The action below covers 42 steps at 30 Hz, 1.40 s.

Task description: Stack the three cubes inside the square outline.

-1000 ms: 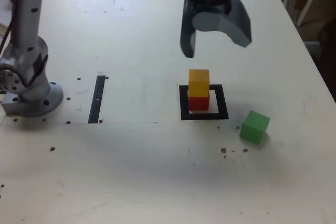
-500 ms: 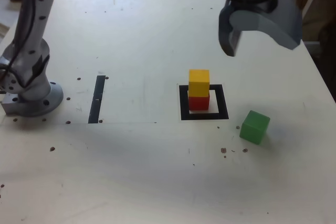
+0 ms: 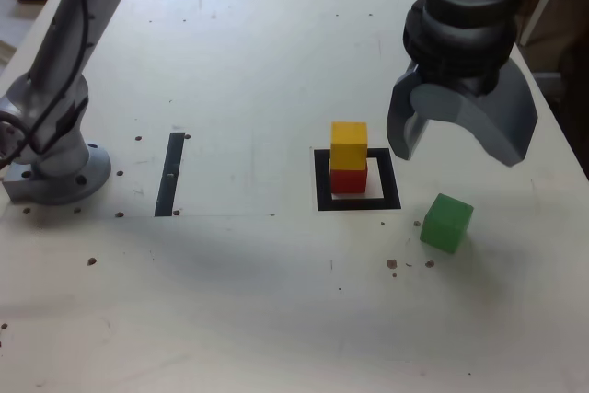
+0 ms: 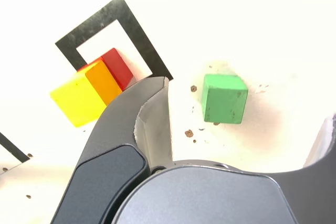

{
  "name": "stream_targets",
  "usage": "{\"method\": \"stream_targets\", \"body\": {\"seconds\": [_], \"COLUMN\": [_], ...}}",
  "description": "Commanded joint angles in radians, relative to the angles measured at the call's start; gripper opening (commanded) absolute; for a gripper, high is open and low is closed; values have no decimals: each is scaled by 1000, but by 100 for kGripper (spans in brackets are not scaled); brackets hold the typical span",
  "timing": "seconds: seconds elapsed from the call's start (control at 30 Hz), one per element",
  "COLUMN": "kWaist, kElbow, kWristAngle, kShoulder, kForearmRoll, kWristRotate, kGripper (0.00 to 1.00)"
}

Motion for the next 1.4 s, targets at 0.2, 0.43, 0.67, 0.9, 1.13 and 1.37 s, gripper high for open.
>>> {"method": "stream_targets", "body": {"seconds": [0.2, 0.43, 0.67, 0.9, 1.13, 1.37], "kWaist": [-24, -27, -28, -29, -30, -34], "kElbow": [22, 25, 21, 23, 21, 12], "kWristAngle": [-20, -50, -72, -89, -90, -77], "kShoulder": [37, 83, 121, 148, 172, 190], "kForearmRoll": [-3, -15, -35, -51, -63, -71], "kWristRotate": [-7, -8, -8, -8, -14, -29], "kGripper": [98, 97, 95, 92, 83, 61]}}
